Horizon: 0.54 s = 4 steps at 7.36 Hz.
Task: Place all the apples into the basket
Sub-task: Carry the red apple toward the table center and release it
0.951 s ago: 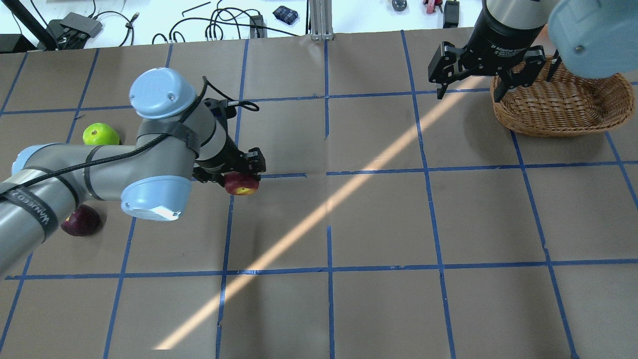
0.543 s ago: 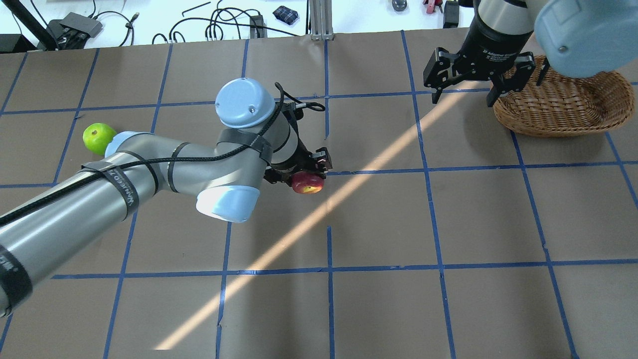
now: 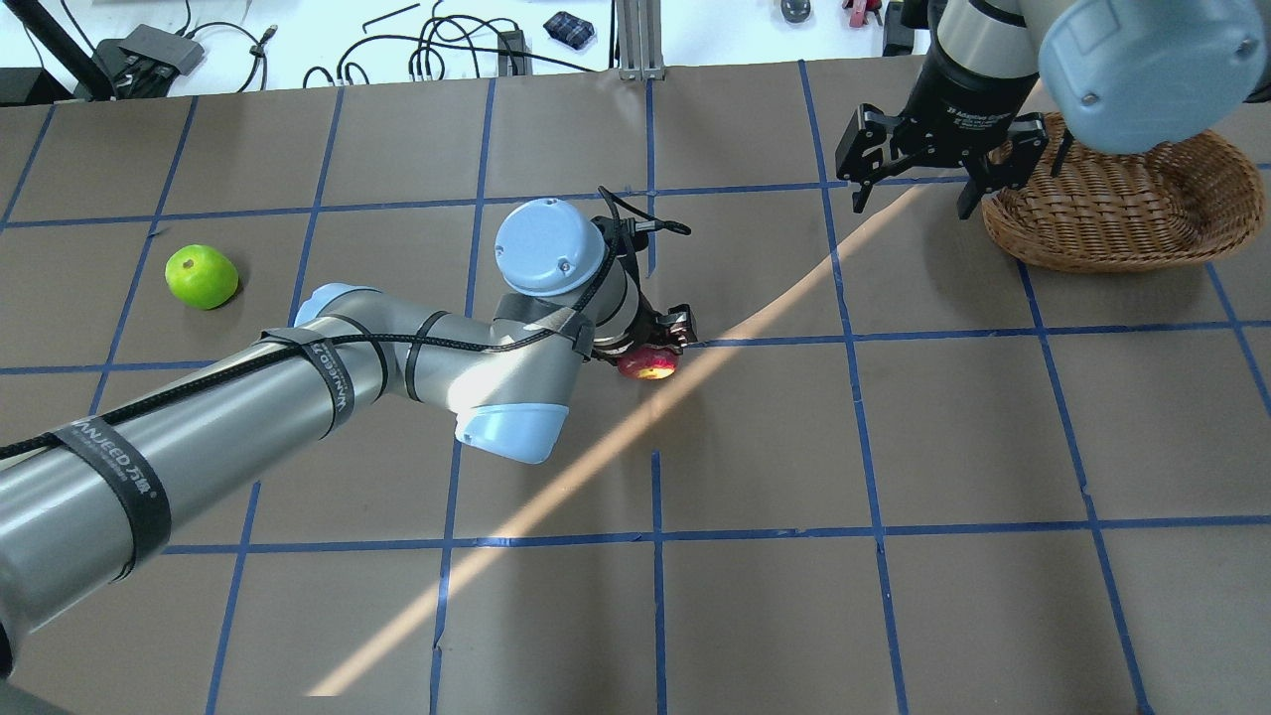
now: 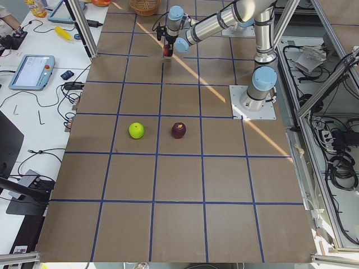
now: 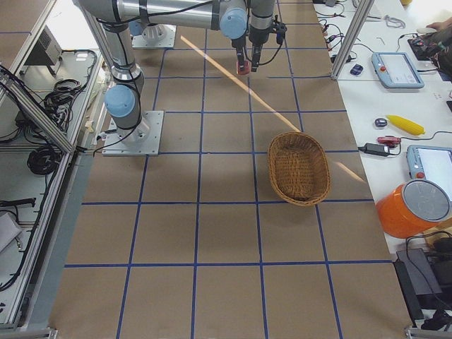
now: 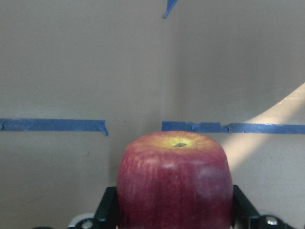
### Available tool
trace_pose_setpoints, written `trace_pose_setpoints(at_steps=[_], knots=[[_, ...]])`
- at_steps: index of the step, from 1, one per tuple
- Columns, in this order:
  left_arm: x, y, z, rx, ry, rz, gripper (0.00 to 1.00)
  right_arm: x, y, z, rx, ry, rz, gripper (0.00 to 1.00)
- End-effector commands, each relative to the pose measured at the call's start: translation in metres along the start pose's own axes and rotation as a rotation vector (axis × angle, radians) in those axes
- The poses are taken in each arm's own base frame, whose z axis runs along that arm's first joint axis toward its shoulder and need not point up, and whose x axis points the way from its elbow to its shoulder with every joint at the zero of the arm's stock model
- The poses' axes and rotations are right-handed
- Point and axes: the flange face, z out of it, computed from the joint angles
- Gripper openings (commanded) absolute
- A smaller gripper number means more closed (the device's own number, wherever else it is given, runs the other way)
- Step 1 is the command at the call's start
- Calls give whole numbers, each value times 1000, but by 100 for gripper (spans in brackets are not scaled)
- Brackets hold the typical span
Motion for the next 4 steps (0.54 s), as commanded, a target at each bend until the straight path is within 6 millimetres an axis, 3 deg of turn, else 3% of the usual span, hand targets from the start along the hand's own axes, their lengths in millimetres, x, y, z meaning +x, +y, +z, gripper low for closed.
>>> trace_pose_setpoints(at_steps=[1,3,4], knots=[[-6,-14,-40,39,15,8,100,-1,-7,8,4,16,-1,100],[-46,-36,-99,-65,-53,-16,100,-3,-8,22,-21,4,14,100],[-89,-60,-149,-134,-83,-46,100,-10,-12,38,-56,3,40,100]])
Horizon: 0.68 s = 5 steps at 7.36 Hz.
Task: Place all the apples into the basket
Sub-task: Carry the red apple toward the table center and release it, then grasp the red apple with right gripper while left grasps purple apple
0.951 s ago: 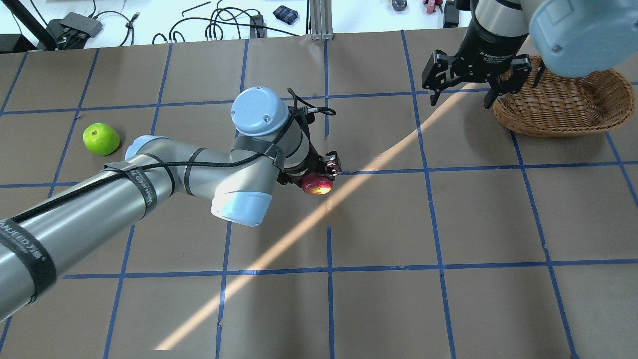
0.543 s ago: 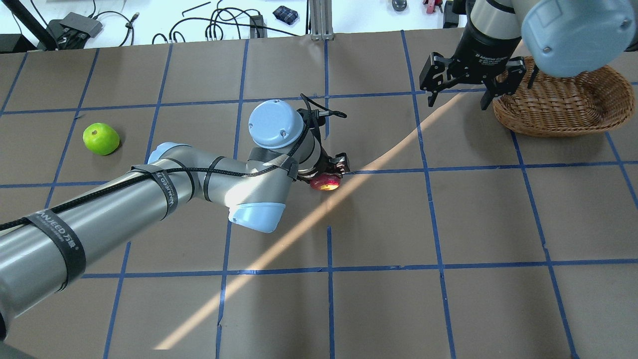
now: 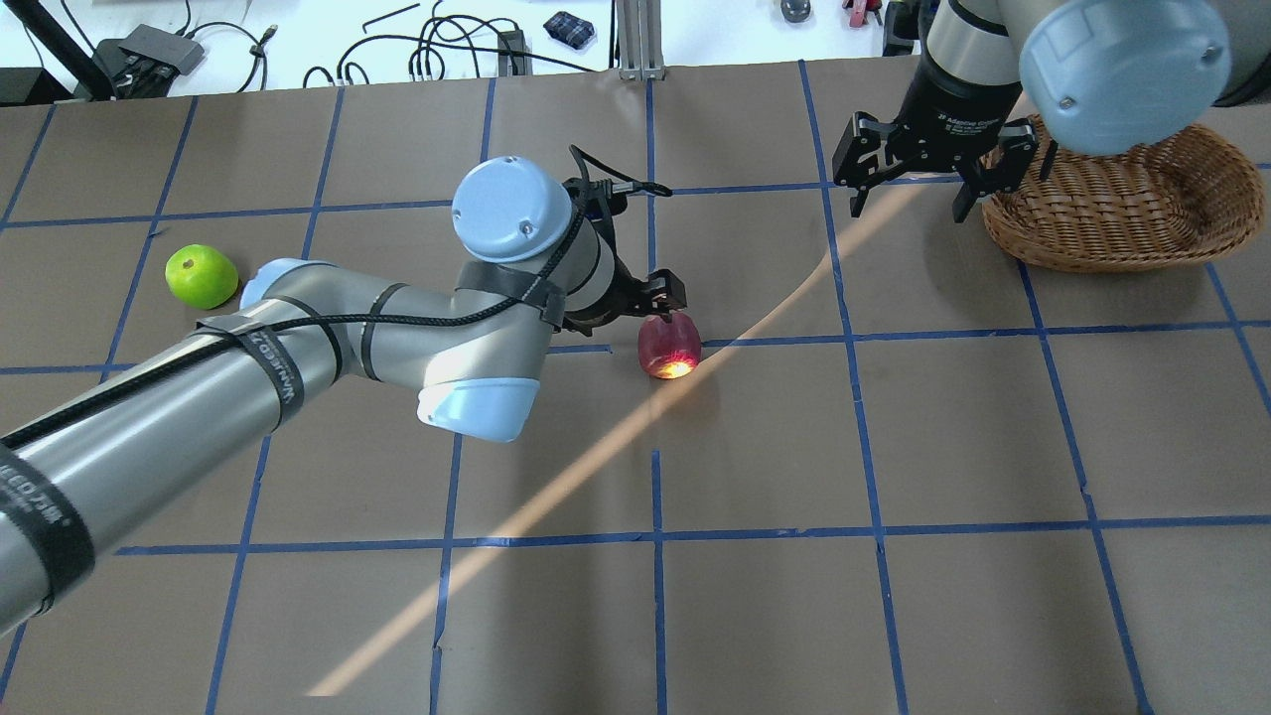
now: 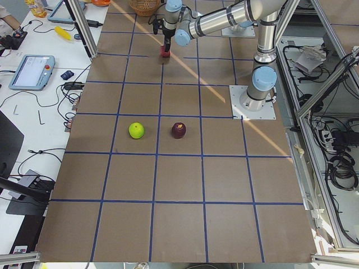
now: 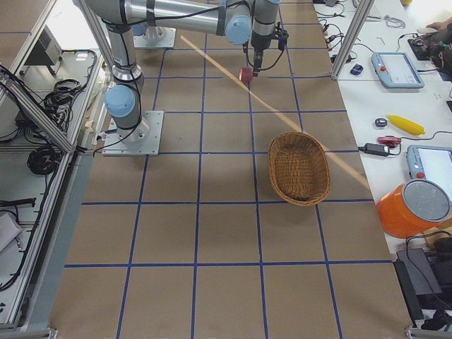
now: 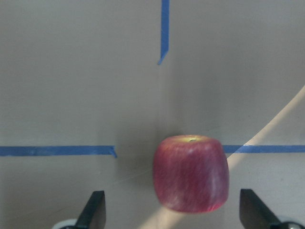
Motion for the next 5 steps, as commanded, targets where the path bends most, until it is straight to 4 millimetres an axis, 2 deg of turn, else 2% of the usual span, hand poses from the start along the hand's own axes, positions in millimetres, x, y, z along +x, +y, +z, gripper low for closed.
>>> trace_pose_setpoints(at_steps=[1,2,3,4,5], knots=[[-94,-21,-76,-192,-69,6,100,-34,-3,35,-70,-21,78,100],[-151,-15,-83,-281,-174,47,100,-81,-7,52,-14,-88,67,100],[-223,-15,-84,-340,-273,78,100,-128,-9,74,53,-114,57,100],[-314,-16,-75,-396,-259,46,100,-155,-8,99,50,-113,55,100],[-388,-14,-71,-378,-225,64,100,-175,-8,118,69,-121,24,100]])
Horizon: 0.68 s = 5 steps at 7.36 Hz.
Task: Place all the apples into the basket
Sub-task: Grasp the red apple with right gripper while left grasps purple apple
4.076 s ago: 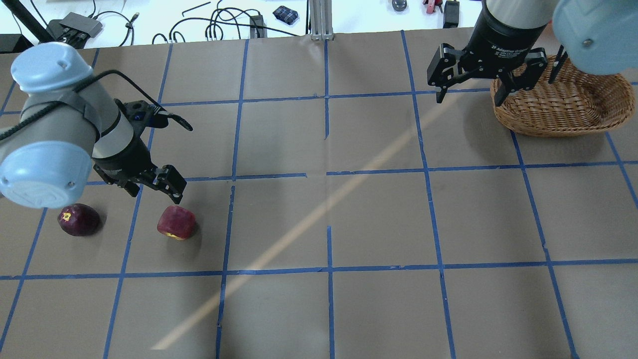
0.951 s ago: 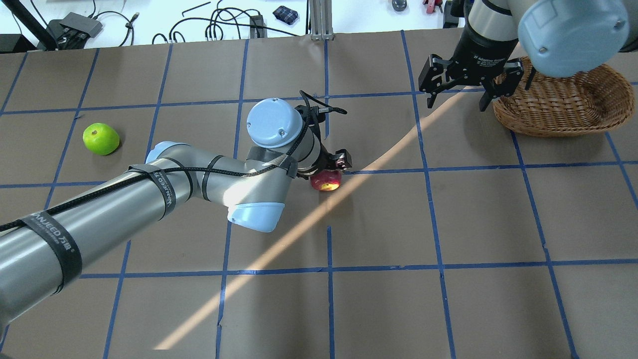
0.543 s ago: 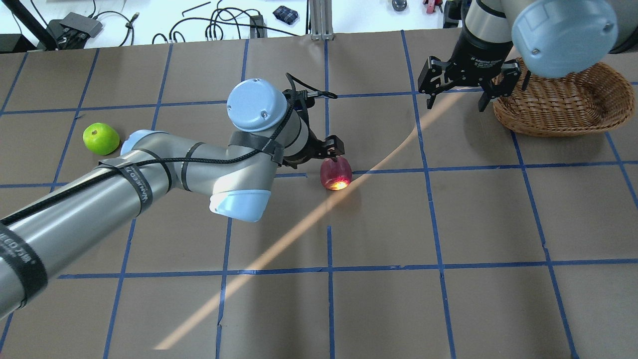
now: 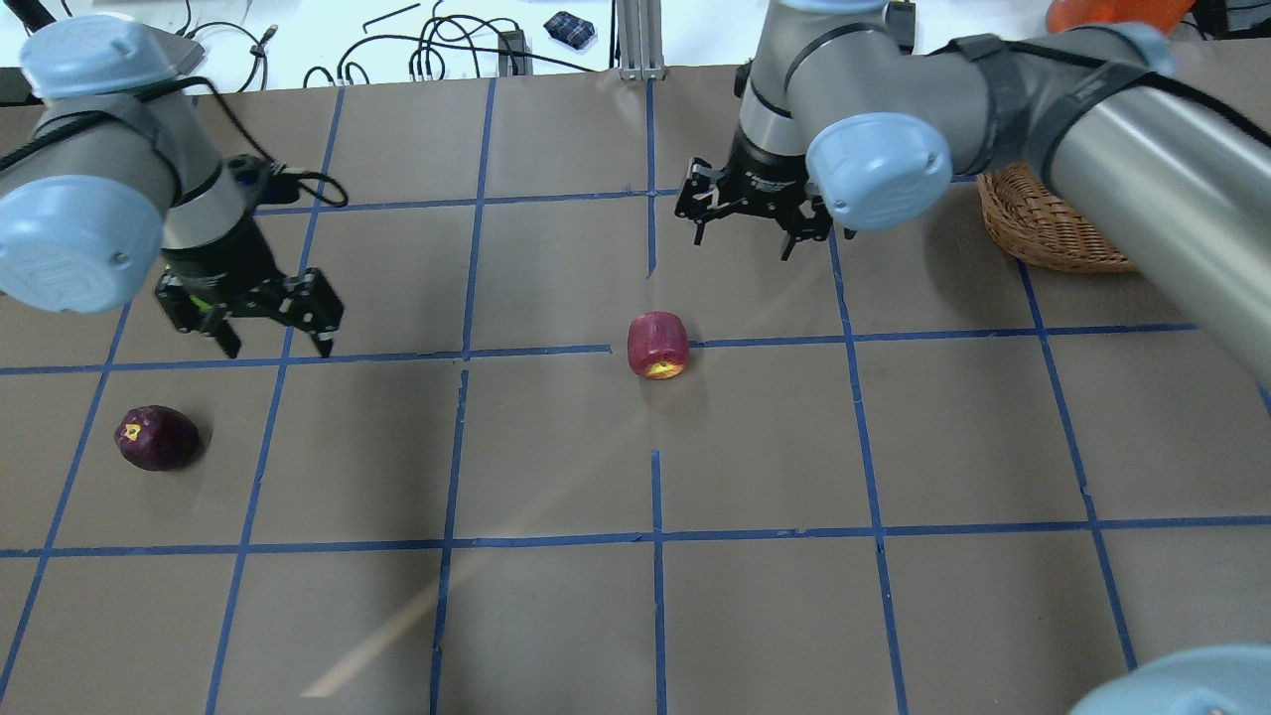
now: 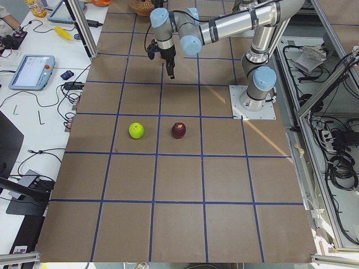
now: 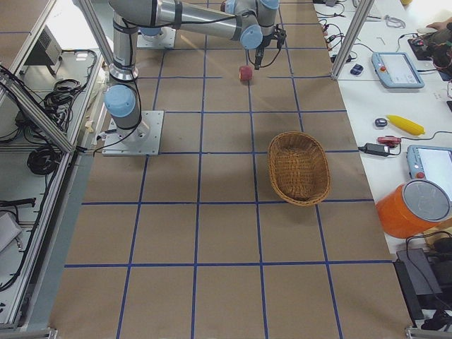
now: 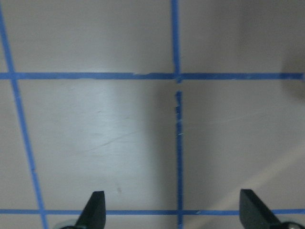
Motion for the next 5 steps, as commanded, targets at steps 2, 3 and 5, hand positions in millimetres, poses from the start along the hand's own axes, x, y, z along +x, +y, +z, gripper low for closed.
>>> trace_pose_setpoints(at_steps=[2,3,5], knots=[[-119,-12,85,68,-34,154,100,-46,13,70,-30,10,-74,100],[-131,-14,107,58,-39,196,100,-50,16,80,-46,15,-82,100],[-149,-10,122,-7,-77,207,100,-49,18,105,-84,32,-82,100]])
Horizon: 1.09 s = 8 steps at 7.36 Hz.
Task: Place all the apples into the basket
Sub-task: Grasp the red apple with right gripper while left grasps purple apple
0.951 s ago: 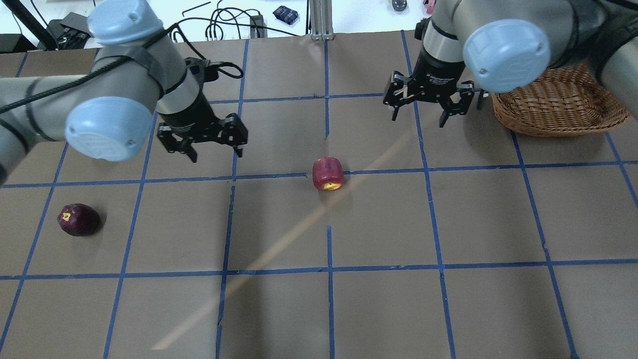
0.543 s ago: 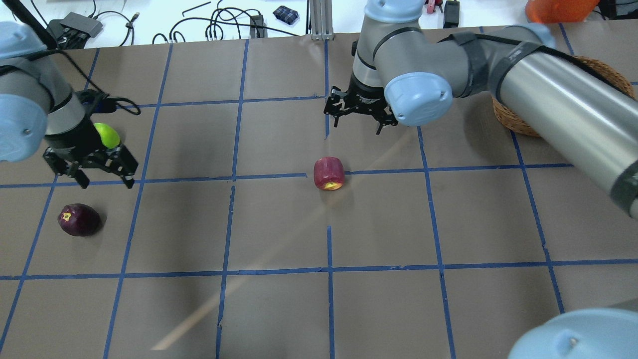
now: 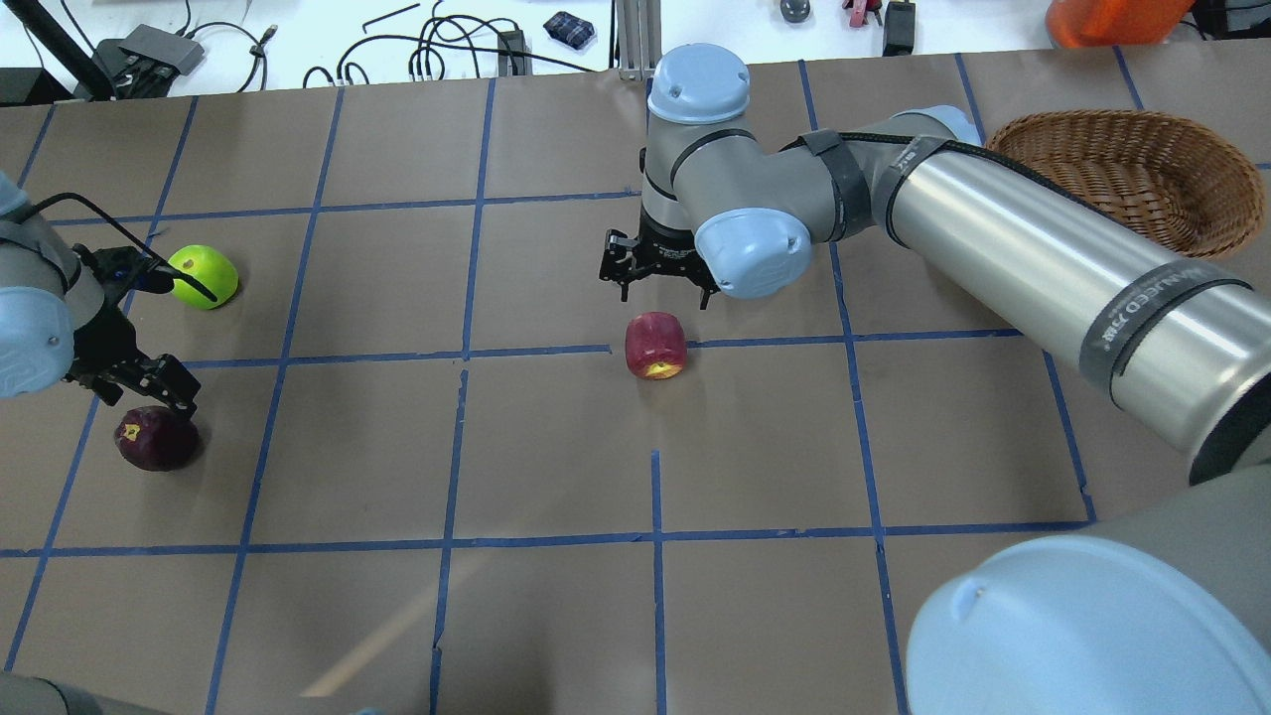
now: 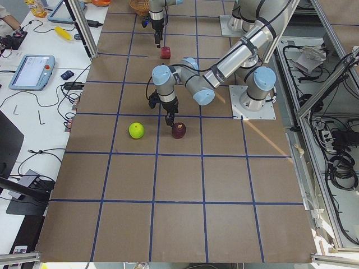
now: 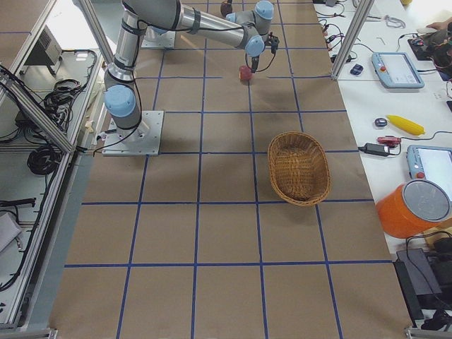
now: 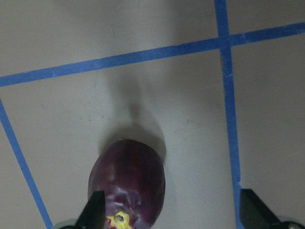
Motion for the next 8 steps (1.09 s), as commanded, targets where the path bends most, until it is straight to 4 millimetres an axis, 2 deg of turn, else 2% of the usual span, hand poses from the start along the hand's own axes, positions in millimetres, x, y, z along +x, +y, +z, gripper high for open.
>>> trace_pose_setpoints(at_steps=[1,2,3,5,6,7,8], knots=[[-13,7,21,-37,10,1,100,-1,6,30,-49,21,-6,100],[-18,14,38,-54,39,-17,100,1,10,37,-64,24,-1,100],[-15,11,53,-56,79,-13,100,-1,12,39,-81,-3,3,100],[-16,1,76,-51,96,-15,100,-2,11,71,-129,9,12,100],[-17,-1,70,-51,84,-17,100,-4,10,68,-114,12,-5,89],[-10,-4,58,-41,69,-13,51,-6,5,64,-67,-1,-12,24],[5,-9,44,-28,64,-13,25,-10,1,52,-41,-11,-38,0]])
